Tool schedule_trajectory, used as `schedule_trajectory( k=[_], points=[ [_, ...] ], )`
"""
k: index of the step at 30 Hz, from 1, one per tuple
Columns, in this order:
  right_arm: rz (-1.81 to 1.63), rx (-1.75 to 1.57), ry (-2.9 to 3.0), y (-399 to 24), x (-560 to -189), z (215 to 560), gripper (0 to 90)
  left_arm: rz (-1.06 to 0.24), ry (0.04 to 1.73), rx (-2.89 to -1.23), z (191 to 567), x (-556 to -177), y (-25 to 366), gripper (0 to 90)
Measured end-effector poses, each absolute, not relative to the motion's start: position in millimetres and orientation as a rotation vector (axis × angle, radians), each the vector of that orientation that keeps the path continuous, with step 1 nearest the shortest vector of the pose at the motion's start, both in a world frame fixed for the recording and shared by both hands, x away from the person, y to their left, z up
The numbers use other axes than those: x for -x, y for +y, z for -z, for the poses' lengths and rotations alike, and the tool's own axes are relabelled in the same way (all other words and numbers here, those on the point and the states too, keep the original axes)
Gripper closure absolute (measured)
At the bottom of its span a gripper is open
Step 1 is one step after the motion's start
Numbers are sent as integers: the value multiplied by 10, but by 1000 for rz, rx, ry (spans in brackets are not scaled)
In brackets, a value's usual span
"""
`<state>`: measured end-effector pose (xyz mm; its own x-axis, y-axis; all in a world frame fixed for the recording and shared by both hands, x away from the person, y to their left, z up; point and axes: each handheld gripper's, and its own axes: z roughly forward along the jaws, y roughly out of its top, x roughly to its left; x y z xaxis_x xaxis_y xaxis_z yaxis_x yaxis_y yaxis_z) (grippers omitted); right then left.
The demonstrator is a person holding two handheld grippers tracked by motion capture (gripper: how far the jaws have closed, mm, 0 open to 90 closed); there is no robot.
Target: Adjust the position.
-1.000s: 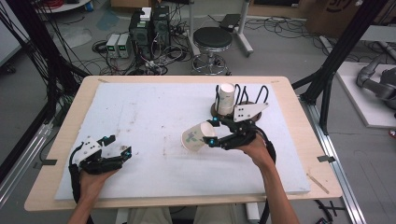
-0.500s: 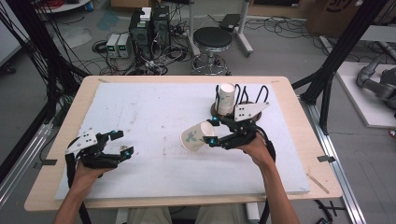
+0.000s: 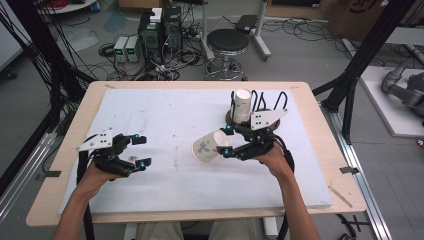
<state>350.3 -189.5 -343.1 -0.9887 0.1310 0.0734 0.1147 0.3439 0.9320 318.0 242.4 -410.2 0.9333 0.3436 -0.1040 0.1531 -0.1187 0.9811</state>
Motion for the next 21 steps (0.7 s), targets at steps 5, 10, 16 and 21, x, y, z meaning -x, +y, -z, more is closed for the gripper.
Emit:
schedule_trajectory(
  k=[5, 10, 16, 21],
  points=[
    [-1789, -223, 2565, -1884, -3503, 3422, 380, -129, 319, -1697, 4051, -3271, 2237, 173],
    [-1795, -198, 2576, -1856, -3508, 3418, 380, -90, 288, -1693, 3999, -3356, 2035, 166],
    [-1791, -180, 2583, -1832, -3497, 3410, 380, -59, 221, -1697, 3928, -3407, 1817, 166],
    [-1795, -164, 2583, -1823, -3488, 3401, 380, -43, 189, -1686, 3890, -3429, 1673, 166]
  ],
)
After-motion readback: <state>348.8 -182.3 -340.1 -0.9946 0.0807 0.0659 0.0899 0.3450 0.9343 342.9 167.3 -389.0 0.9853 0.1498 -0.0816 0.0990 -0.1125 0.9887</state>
